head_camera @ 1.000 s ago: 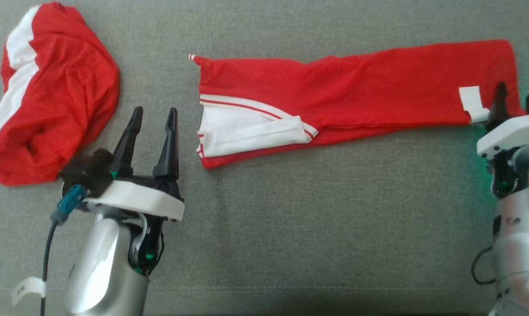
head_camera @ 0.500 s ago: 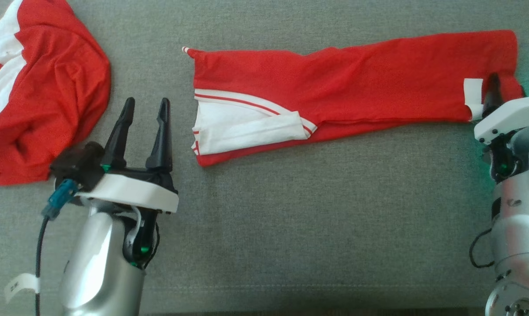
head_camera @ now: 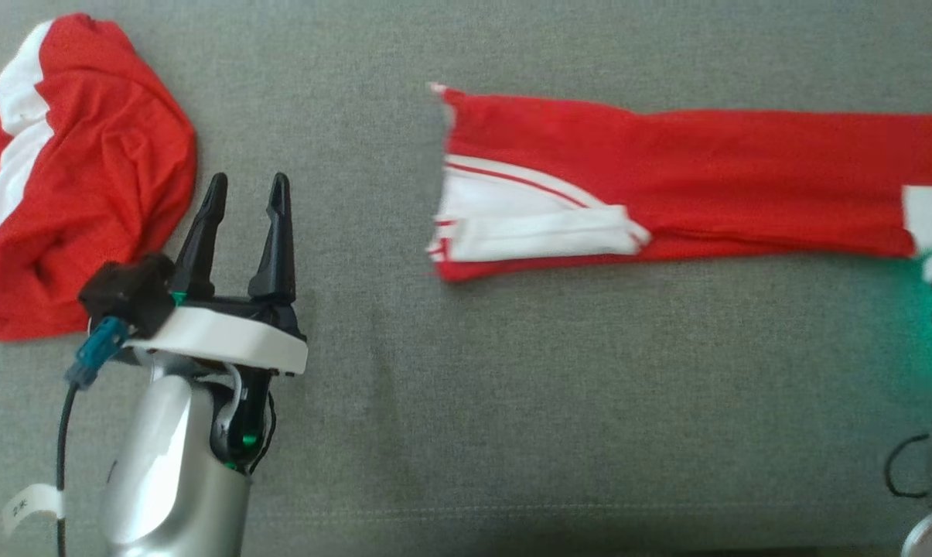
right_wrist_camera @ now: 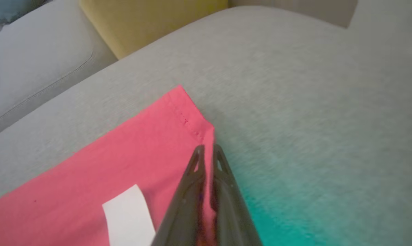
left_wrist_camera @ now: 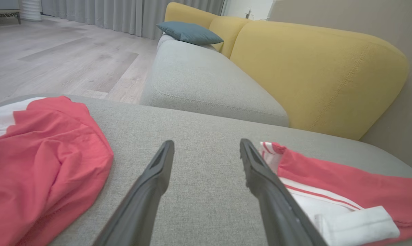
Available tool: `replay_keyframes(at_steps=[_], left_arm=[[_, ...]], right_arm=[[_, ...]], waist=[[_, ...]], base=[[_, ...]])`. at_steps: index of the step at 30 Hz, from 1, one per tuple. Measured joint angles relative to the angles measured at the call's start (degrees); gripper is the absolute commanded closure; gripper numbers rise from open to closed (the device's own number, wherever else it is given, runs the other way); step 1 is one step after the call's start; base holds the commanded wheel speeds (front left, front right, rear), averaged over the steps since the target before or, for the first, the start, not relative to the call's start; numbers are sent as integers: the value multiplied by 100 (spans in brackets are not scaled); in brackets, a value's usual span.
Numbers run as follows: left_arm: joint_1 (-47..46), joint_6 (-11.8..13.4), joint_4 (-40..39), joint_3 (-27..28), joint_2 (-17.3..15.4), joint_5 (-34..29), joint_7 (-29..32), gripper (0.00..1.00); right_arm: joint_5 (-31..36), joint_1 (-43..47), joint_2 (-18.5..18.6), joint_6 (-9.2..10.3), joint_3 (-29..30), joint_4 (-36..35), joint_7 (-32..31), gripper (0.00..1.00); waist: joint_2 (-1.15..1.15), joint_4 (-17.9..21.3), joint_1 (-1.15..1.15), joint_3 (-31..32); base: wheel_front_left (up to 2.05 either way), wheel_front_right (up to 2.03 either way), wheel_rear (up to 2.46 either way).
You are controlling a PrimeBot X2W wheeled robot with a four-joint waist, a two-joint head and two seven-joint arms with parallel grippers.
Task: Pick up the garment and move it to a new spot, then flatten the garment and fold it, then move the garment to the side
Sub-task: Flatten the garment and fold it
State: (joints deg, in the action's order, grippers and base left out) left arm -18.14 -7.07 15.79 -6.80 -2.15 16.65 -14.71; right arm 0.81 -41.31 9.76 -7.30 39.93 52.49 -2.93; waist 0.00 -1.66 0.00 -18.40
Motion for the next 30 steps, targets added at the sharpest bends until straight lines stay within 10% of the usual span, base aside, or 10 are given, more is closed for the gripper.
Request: replay_keyframes(at_steps=[12,30], left_arm=[[144,1,91,-13,4,160,0,0],[892,204,145,-224,-1,506,0,0]], right_arm=[[238,-44,-571,0,-342,-65,200,100],[-3816,617,-613,1,-5167,-900,283,100]], waist=[[0,47,0,554],[0,-400,0,1558]], base=[[0,0,0],[0,0,0]])
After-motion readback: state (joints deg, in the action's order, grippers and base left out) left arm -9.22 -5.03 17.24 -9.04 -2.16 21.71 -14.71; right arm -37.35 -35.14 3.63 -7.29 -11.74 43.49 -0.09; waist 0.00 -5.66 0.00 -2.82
